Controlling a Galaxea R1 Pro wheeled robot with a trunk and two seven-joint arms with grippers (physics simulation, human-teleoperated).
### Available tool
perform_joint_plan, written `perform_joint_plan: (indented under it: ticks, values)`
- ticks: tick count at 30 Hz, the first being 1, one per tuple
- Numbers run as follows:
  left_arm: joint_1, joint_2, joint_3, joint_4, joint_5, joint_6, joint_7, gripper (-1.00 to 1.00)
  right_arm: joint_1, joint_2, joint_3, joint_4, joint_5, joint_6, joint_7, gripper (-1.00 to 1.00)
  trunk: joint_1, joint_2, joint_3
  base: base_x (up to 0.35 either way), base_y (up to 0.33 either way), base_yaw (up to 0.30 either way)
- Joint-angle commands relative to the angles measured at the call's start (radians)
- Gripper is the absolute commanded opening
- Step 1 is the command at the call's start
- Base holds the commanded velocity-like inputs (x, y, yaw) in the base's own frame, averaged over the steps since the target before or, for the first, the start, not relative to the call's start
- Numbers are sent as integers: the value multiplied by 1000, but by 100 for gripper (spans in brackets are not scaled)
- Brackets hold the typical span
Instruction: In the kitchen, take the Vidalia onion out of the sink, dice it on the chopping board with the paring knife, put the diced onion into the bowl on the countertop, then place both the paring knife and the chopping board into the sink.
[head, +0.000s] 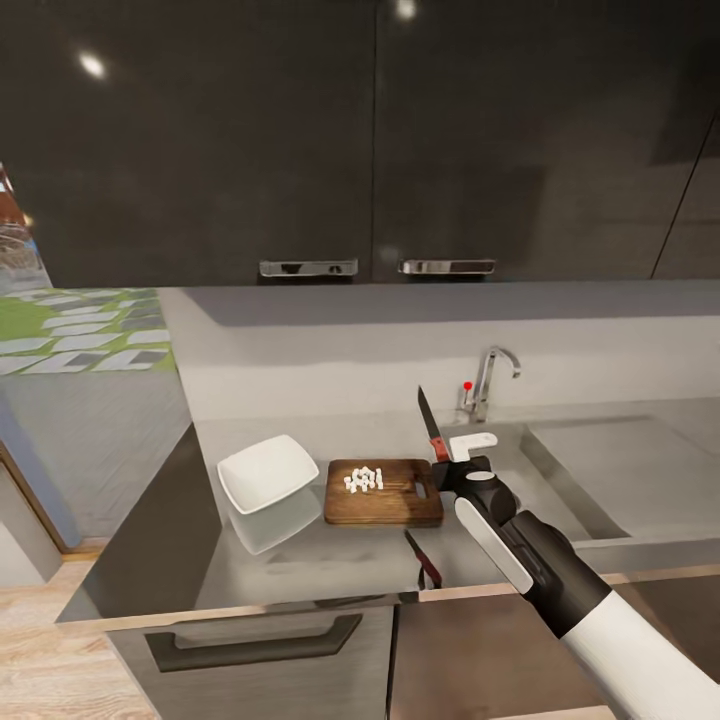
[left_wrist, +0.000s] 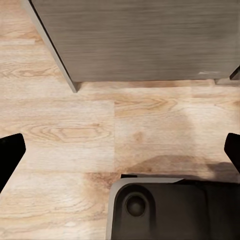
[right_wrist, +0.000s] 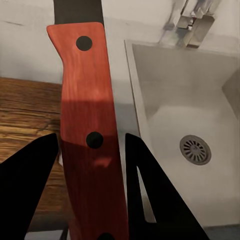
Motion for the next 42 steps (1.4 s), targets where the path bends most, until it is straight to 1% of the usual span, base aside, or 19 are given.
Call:
perform_joint_plan:
  ticks: [1,5,28,30,32,33,36,42]
  values:
    - [0,1,-7,-1,8,-1,5,100,-2,-1,3,1,-9,2,-10,-100,-3,5,1,0,0,0]
    - [0,1,-8,-1,8,-1,5,100,-2,0,3,2,-9,2,-10,-100,-18,33,14,0,0,0]
    - [0,1,-8,-6,8,-3,5,100,-2,1,3,3,-9,2,-10,-100,-18,33,14,0,0,0]
    - [0,2,-8,-8,8,-20,5,100,-2,0,3,3,-9,2,-10,-100,-18,33,14,0,0,0]
    - [0,2,-9,-6,8,-67,6,100,-2,0,4,11,-9,2,-10,-100,-18,33,14,0,0,0]
    - [0,1,-8,-5,9,-77,7,100,-2,0,5,14,-10,2,-10,-100,-18,33,14,19,0,0]
    - [0,0,-8,-1,9,-86,8,100,-2,3,5,21,-11,2,-10,-100,-18,33,14,140,-77,0]
    - [0,0,-8,6,9,-86,8,100,-2,7,5,43,-12,1,-8,-100,-18,33,14,172,-230,0]
